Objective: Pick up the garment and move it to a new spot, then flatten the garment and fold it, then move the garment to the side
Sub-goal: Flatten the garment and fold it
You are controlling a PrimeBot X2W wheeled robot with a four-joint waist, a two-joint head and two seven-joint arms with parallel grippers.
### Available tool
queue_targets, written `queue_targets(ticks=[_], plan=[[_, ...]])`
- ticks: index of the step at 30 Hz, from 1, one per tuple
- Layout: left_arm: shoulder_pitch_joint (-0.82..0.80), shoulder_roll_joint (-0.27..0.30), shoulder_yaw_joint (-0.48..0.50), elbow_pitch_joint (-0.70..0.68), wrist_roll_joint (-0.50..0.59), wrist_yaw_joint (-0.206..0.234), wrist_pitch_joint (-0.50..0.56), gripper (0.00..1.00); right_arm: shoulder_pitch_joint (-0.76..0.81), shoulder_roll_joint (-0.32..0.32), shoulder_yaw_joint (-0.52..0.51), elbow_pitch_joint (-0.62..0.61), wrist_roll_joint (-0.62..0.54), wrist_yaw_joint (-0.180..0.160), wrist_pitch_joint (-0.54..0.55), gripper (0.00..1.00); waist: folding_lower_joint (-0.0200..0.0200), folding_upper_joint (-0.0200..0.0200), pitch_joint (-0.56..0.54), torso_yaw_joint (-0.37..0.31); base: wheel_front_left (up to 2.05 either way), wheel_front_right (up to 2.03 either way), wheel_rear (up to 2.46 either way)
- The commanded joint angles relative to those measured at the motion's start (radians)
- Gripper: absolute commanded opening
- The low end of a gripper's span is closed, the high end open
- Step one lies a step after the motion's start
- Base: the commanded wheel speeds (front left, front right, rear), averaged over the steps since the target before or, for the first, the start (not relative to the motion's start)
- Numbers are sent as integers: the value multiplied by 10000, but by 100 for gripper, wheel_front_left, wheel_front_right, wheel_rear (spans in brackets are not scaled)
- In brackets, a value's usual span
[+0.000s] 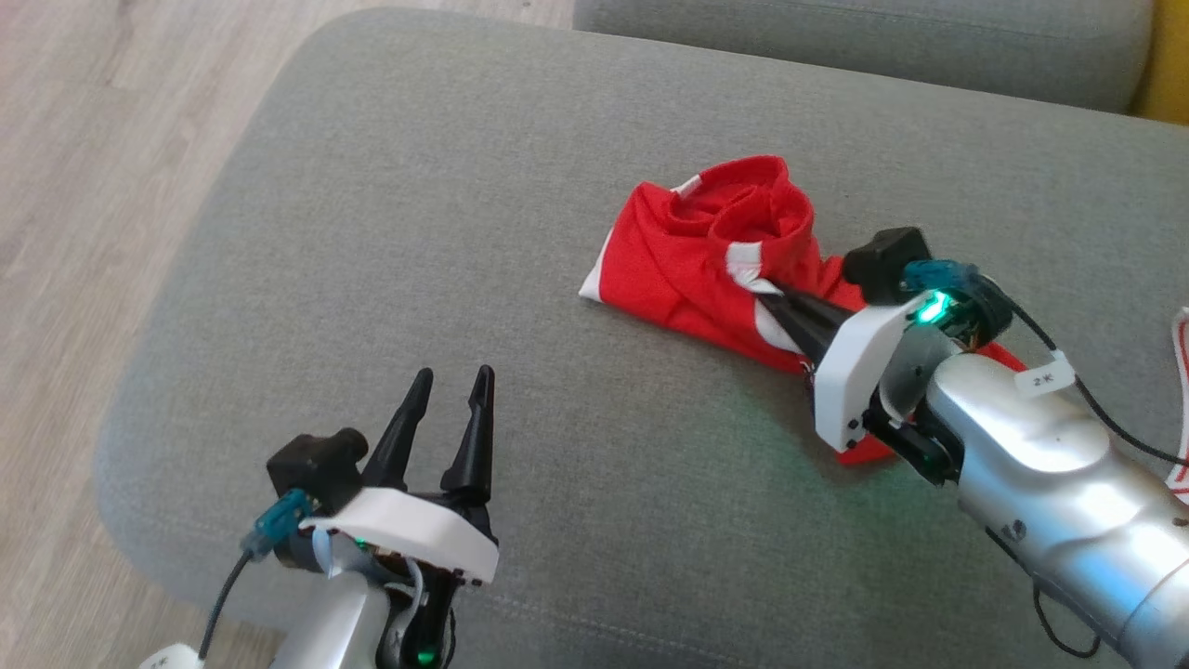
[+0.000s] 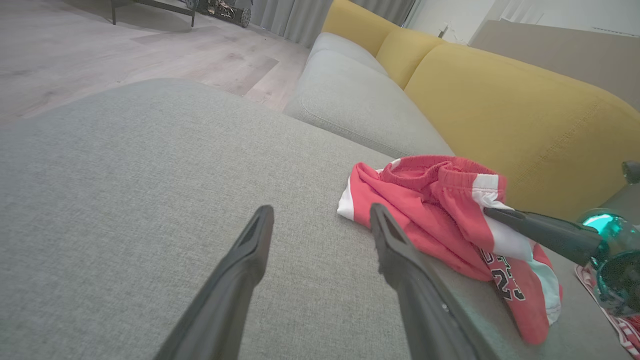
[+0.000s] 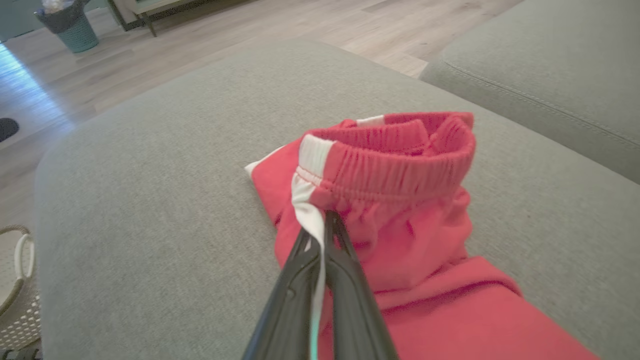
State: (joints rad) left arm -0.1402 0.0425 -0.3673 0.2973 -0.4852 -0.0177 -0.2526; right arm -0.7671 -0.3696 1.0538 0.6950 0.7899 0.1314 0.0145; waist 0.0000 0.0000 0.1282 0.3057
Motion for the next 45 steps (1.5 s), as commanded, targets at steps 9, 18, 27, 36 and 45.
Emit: queue_targets(ticks=[9, 18, 27, 36, 45], plan=[[-309, 78, 531, -195, 257, -35, -91, 100, -70, 357, -657, 593, -99, -7, -820, 100, 0, 0, -142, -701, 0, 0, 0], [-303, 78, 1005, -265, 542, -145, -91, 100, 633, 75, -1644, 310, -362, -7, -1677, 100, 0, 0, -555, -2169, 0, 0, 0], [-376, 78, 1561, -418, 784, -287, -91, 100, 2649, 145, -3772, -301, -1736, -7, -2503, 100, 0, 0, -793, -3621, 0, 0, 0], [-422, 78, 1747, -558, 923, -414, -91, 100, 4731, 1186, -6081, -1518, -3655, -7, -2553, 100, 0, 0, -768, -4313, 0, 0, 0], [-1697, 630, 1020, 298, 2118, -942, -61, 100, 5411, 1901, -7177, -2943, -4921, -7, -1803, 100, 0, 0, -316, -4594, 0, 0, 0]])
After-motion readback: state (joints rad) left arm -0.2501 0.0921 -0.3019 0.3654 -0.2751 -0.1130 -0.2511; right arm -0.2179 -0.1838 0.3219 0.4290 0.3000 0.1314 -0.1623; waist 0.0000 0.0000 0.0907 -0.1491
